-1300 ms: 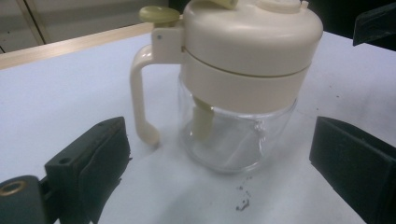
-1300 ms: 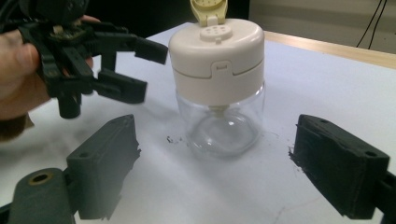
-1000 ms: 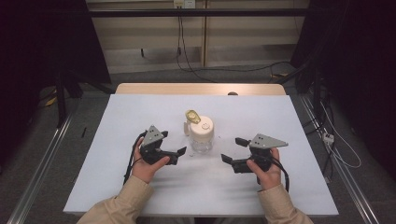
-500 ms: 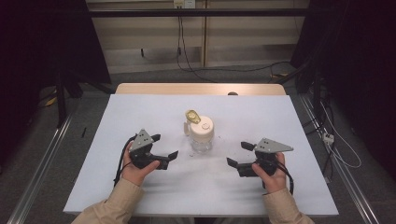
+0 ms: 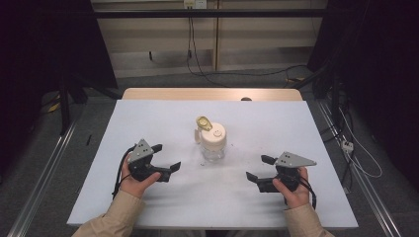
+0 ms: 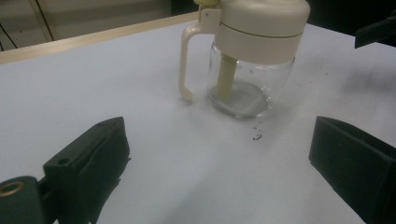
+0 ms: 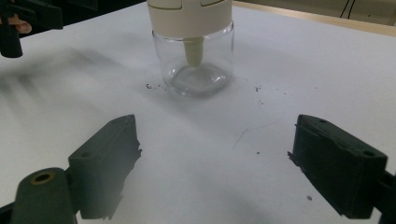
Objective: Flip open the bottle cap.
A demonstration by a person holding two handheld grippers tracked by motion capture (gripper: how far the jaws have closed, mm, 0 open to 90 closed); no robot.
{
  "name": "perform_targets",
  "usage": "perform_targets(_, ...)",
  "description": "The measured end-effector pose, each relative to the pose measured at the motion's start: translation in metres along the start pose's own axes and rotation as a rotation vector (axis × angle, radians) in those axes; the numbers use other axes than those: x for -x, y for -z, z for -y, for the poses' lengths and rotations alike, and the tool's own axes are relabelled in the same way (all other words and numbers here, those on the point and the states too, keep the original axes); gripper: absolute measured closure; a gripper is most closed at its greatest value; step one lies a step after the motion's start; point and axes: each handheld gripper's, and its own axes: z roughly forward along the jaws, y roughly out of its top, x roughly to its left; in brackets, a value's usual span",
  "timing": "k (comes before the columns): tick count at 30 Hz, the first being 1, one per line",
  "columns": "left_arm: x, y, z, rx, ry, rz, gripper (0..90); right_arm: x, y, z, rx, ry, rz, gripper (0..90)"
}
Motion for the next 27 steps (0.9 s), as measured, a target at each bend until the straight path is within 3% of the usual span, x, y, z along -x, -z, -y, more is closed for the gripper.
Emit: perform_targets(27,-0.013,0.026,0.013,-0.002,0.003,-0.017,4.6,0.007,0.024,0.015,-0.008,0.002,0.042,13.1)
